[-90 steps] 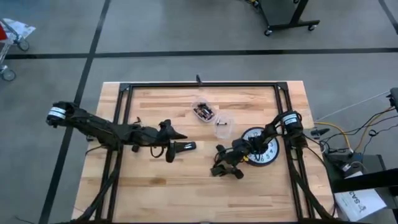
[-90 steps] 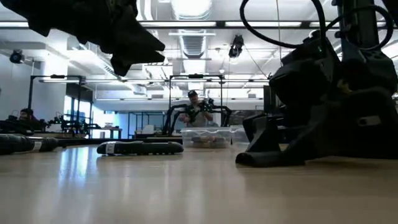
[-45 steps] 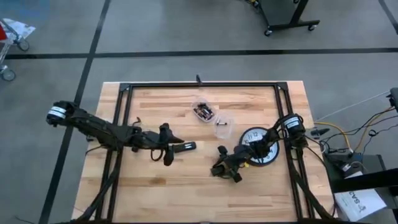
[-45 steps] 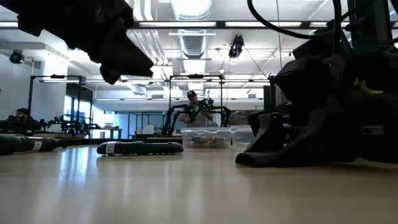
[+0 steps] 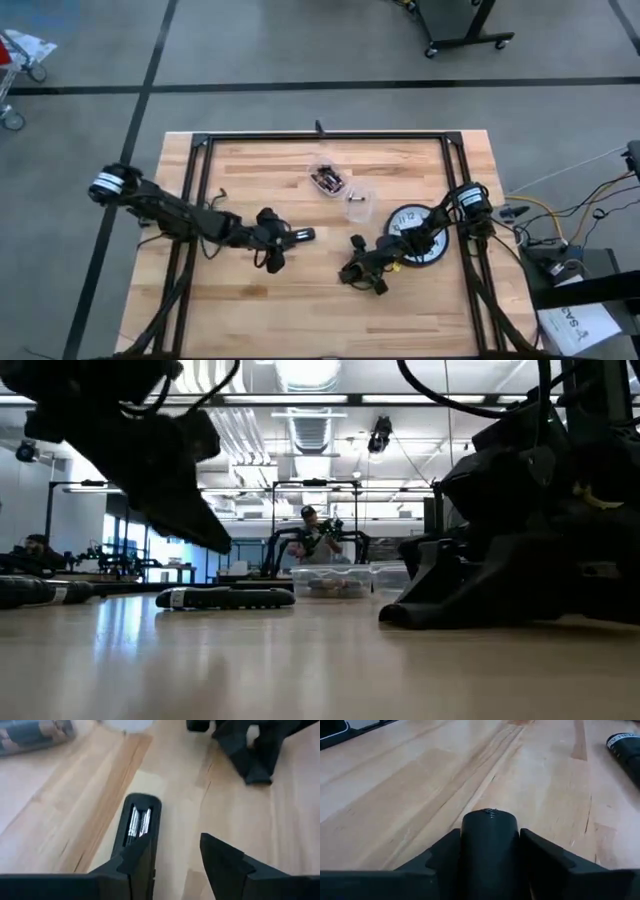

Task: Insert battery
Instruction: Close the black remote battery cover

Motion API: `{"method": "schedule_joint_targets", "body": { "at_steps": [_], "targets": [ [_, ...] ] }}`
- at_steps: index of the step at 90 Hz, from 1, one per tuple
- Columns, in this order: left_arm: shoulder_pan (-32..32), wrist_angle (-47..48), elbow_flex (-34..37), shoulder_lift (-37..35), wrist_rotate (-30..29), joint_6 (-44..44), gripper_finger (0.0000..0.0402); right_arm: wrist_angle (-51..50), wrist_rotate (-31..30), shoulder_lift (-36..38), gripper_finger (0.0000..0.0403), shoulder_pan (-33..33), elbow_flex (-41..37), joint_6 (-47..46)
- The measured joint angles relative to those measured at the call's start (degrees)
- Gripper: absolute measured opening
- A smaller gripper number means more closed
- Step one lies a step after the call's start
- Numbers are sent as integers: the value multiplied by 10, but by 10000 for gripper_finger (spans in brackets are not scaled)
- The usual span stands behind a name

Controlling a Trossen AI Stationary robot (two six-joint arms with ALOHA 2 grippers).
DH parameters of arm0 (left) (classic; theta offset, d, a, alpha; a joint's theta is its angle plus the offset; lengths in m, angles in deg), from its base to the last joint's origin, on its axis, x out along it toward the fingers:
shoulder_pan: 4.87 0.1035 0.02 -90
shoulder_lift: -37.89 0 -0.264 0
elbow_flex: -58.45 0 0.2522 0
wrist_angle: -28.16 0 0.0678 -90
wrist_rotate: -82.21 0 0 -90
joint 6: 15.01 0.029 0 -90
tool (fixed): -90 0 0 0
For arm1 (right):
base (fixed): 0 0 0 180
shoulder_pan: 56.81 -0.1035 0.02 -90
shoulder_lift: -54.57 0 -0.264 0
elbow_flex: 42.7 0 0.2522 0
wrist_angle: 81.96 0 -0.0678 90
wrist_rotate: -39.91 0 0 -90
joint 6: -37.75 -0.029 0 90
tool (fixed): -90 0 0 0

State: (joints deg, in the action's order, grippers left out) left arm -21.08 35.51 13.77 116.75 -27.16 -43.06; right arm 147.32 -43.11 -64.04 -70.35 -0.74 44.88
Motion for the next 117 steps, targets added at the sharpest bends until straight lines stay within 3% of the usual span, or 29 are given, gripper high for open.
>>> {"method": "schedule_joint_targets", "body": {
  "at_steps": [38, 58, 80, 102, 117],
  "targets": [
    [-12, -11, 28, -9, -11, 18, 141, -54, -42, 46, 150, 3, 20, -47],
    [-13, -13, 55, -14, -11, 20, 149, -217, -70, 63, 150, 11, 122, -57],
    [-23, -12, 88, -61, -6, 46, 145, -301, -61, 64, 159, 30, 217, -50],
    [-29, -18, 128, -99, -6, 66, 144, -311, -55, 55, 161, 100, 270, 14],
    [-29, -74, 155, -96, -6, 68, 144, -330, 7, 12, 162, 149, 306, 36]
  ]
}}
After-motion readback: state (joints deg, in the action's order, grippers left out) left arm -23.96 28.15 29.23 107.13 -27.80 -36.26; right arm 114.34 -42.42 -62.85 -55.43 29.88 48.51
